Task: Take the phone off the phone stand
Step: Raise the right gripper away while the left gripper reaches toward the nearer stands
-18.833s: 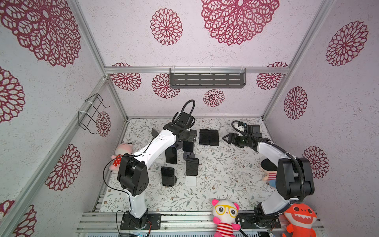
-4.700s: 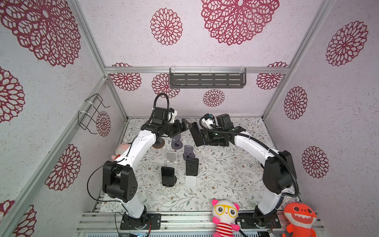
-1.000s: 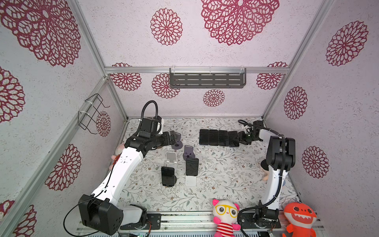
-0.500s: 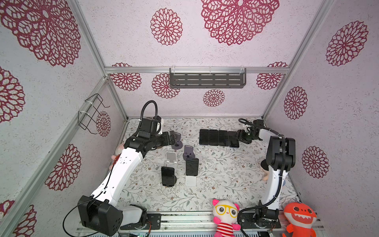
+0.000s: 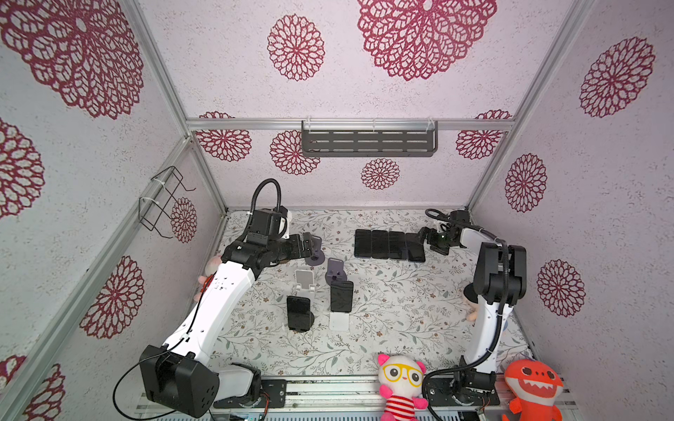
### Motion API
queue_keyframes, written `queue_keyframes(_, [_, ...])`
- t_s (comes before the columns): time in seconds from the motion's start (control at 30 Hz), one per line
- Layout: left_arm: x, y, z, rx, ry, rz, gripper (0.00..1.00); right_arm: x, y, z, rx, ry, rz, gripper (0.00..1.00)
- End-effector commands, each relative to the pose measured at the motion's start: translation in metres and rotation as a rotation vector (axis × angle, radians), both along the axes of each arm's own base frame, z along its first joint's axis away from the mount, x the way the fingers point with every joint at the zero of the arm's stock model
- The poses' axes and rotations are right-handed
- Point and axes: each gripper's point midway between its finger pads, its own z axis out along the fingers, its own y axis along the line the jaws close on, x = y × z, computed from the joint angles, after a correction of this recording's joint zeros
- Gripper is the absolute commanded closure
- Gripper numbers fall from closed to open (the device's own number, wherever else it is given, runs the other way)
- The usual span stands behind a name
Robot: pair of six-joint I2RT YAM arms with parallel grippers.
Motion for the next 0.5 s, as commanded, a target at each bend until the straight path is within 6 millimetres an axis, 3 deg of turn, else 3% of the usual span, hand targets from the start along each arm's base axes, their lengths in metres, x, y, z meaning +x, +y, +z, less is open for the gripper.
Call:
queue_keyframes(0.0, [0.001,0.001,0.000,0.011,-0.005,-0.016,0.02,0.000,-0.010,0.046,-0.054,-0.095,-0.049,0.01])
queue_keyframes(0.33, [-0.017,0.011,-0.005,0.087,0.010,0.008,0.03,-0.031,-0.014,0.088,-0.157,-0.145,-0.095,0.01])
queue_keyframes(0.47, [-0.031,0.014,-0.007,0.118,-0.006,0.019,0.03,-0.049,-0.013,0.121,-0.254,-0.242,-0.131,0.01])
